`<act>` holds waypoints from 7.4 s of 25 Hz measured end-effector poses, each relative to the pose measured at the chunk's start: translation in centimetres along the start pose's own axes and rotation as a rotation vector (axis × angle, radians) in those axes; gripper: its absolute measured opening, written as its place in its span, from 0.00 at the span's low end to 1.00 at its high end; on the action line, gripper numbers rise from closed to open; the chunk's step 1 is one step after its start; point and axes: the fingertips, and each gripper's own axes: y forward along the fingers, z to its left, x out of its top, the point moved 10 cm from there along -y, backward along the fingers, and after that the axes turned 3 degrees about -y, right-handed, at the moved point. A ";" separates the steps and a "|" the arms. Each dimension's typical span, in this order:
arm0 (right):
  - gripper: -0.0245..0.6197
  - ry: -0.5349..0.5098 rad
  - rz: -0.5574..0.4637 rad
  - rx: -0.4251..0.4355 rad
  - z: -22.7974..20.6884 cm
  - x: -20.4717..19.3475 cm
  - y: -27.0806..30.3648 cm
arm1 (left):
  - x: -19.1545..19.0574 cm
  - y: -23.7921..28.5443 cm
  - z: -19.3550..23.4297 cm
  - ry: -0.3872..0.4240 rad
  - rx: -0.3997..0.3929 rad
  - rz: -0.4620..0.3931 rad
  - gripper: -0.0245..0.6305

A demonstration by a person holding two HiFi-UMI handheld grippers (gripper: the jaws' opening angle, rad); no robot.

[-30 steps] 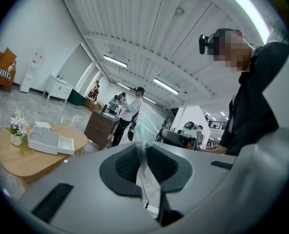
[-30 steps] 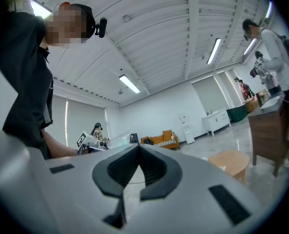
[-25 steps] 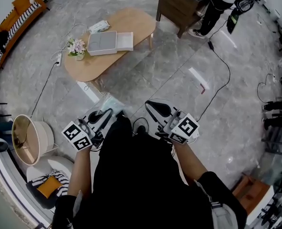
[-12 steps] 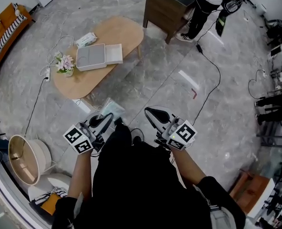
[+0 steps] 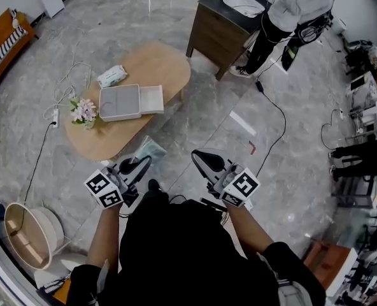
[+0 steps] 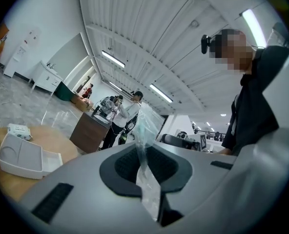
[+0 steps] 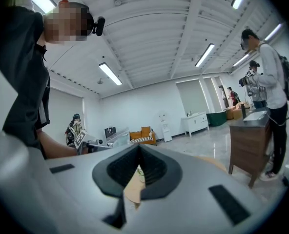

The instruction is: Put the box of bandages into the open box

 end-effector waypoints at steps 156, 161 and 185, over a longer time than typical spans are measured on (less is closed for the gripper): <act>0.05 -0.218 0.601 1.233 -47.6 -22.8 56.5 | -16.3 23.6 53.4 -1.070 1.159 -0.123 0.28; 0.05 -0.220 0.598 1.237 -47.6 -23.0 56.6 | -15.7 23.7 52.7 -1.018 1.185 -0.062 0.34; 0.05 -0.244 0.599 1.249 -46.6 -23.4 56.0 | -14.6 23.7 52.2 -0.942 1.204 -0.020 0.33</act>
